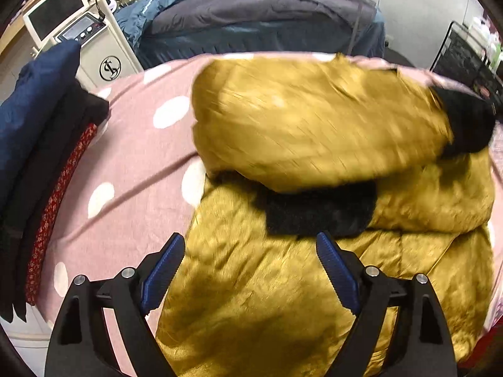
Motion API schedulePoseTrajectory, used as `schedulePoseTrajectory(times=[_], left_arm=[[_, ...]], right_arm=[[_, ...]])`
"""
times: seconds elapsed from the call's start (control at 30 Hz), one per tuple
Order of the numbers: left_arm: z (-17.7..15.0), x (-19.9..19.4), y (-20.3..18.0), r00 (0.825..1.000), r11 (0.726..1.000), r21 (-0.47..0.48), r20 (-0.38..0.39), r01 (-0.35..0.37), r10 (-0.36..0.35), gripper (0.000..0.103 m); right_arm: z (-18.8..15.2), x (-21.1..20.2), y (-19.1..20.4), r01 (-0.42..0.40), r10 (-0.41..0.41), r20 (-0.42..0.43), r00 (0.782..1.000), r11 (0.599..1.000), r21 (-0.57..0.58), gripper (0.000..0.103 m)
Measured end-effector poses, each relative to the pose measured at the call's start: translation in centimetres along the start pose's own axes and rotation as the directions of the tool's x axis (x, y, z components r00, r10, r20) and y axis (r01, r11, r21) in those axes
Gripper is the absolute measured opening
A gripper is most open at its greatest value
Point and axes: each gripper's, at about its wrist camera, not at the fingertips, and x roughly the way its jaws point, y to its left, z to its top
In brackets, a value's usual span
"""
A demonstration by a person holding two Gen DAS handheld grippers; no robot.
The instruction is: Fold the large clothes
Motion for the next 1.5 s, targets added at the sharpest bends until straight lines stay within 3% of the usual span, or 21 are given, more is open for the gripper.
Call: schedulePoseTrajectory(times=[0.2,0.3,0.33,0.43,0.5,0.57,0.63,0.77,0.87,1.07,1.2,1.4,1.5], left_arm=[[2.4,-0.5,-1.4,0.999,0.999,0.029,0.04,0.032,-0.033,0.083],[3.3,0.6,-2.7,1.0,0.997,0.081,0.022,0.015,-0.016,0.083],[3.6,0.8,-2.9,1.0,0.995,0.096,0.019,0.007,-0.009,0.083],[4.6,0.7,-3.4,0.999,0.992,0.124,0.036,-0.008,0.003,0.083],[5.3,0.3,-3.3,0.998,0.993,0.115,0.061,-0.003,-0.004,0.083],[6.5,0.1,-3.3,0.997,0.995,0.098,0.076,0.014,-0.022,0.084],[7.6,0.5,-3.7,0.997,0.995,0.093,0.072,0.03,-0.037,0.087],[9.3,1.7,-5.9,0.997,0.988,0.147,0.052,0.051,-0.059,0.091],[9.4,3.7,-7.7,0.999,0.978,0.205,0.017,0.037,-0.042,0.094],[8.5,9.4,-8.0,0.993,0.979,0.199,-0.12,0.04,-0.016,0.098],[8.7,12.6,-8.8,0.98,0.967,0.25,-0.198,0.044,0.006,0.098],[9.7,14.6,-8.9,0.966,0.969,0.237,-0.258,0.07,-0.007,0.098],[9.7,14.9,-8.9,0.967,0.967,0.243,-0.254,0.076,-0.013,0.098]], right_arm=[[-5.5,1.8,-5.1,0.052,-0.031,-0.157,0.987,0.989,0.136,0.018],[-6.8,3.1,-6.3,0.027,0.021,-0.218,0.976,0.976,0.216,0.037],[-6.8,2.9,-6.5,0.05,0.005,-0.222,0.975,0.969,0.241,0.05],[-5.8,0.3,-6.9,0.098,-0.058,-0.149,0.987,0.957,0.273,0.053],[-4.7,-1.6,-6.3,0.132,-0.115,-0.084,0.99,0.962,0.238,0.056],[-3.5,-2.7,-5.1,0.14,-0.137,-0.027,0.99,0.974,0.179,0.066],[-2.4,-2.7,-3.5,0.14,-0.139,-0.009,0.99,0.986,0.096,0.066],[-1.7,0.2,0.7,0.127,-0.132,-0.048,0.99,0.987,-0.102,0.066],[-2.6,3.9,2.3,0.166,-0.194,-0.123,0.973,0.965,-0.204,0.066],[-4.1,9.3,0.5,0.173,-0.22,-0.261,0.94,0.966,-0.191,0.068],[-4.0,11.0,0.7,0.197,-0.262,-0.277,0.924,0.95,-0.242,0.074],[-4.0,13.1,1.5,0.255,-0.341,-0.283,0.896,0.919,-0.3,0.082],[-4.3,13.8,2.4,0.273,-0.366,-0.278,0.888,0.907,-0.321,0.086]])
